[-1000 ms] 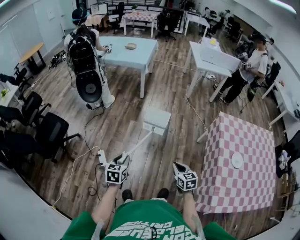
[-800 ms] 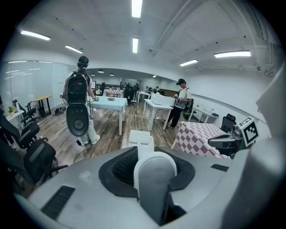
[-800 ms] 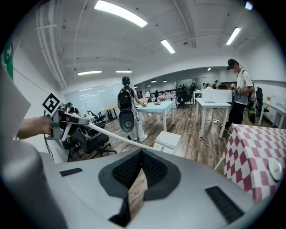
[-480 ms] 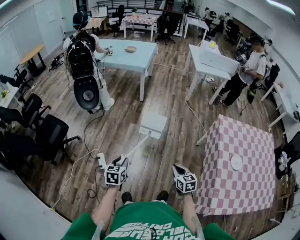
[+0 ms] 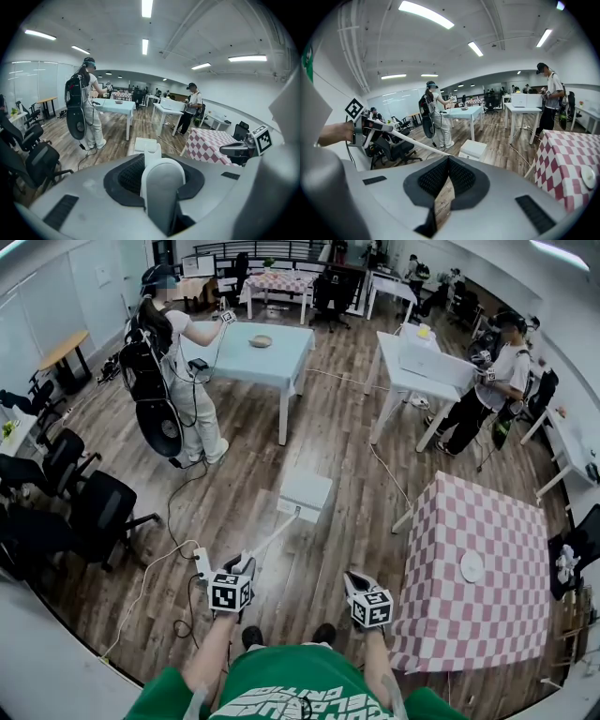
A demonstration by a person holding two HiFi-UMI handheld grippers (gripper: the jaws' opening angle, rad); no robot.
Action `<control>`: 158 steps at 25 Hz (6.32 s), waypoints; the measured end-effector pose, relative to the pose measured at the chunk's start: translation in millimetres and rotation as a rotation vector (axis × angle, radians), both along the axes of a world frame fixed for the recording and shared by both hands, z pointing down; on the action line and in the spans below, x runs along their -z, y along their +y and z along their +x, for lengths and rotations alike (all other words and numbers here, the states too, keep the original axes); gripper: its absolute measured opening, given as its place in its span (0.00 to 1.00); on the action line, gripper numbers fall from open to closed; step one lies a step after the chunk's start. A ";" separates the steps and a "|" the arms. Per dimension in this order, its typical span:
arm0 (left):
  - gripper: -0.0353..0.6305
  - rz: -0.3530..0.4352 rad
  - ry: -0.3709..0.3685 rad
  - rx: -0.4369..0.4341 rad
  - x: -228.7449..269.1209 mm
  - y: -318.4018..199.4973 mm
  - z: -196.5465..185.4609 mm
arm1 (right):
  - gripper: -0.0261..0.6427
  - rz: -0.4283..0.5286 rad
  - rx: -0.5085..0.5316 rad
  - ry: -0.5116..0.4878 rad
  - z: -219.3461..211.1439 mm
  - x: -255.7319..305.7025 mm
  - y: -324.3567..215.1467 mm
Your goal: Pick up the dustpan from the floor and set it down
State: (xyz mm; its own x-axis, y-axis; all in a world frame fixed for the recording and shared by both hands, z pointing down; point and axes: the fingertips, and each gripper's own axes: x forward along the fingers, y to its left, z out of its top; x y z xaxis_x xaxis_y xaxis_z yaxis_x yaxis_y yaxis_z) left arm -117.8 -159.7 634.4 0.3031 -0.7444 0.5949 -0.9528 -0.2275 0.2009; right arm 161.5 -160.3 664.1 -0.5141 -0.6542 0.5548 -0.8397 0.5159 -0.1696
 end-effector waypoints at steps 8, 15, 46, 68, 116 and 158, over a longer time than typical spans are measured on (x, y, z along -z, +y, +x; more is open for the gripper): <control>0.21 -0.025 -0.007 -0.008 -10.9 1.7 8.2 | 0.05 -0.003 -0.002 0.000 7.7 -4.1 0.9; 0.21 -0.059 -0.013 -0.015 -21.8 6.1 11.2 | 0.05 -0.006 -0.003 0.000 8.6 -5.0 2.9; 0.21 -0.261 -0.068 -0.044 -105.9 14.8 27.9 | 0.05 -0.076 -0.003 -0.001 14.9 -34.8 5.5; 0.21 -0.449 -0.167 -0.065 -225.4 15.0 14.5 | 0.05 -0.114 0.010 0.029 13.7 -48.7 -3.4; 0.21 -0.590 -0.248 -0.148 -312.0 9.1 7.1 | 0.05 -0.293 0.163 0.125 -38.5 -135.3 3.0; 0.07 0.284 0.153 -0.163 1.6 4.4 -90.9 | 0.05 0.033 0.024 -0.030 -158.6 0.7 33.5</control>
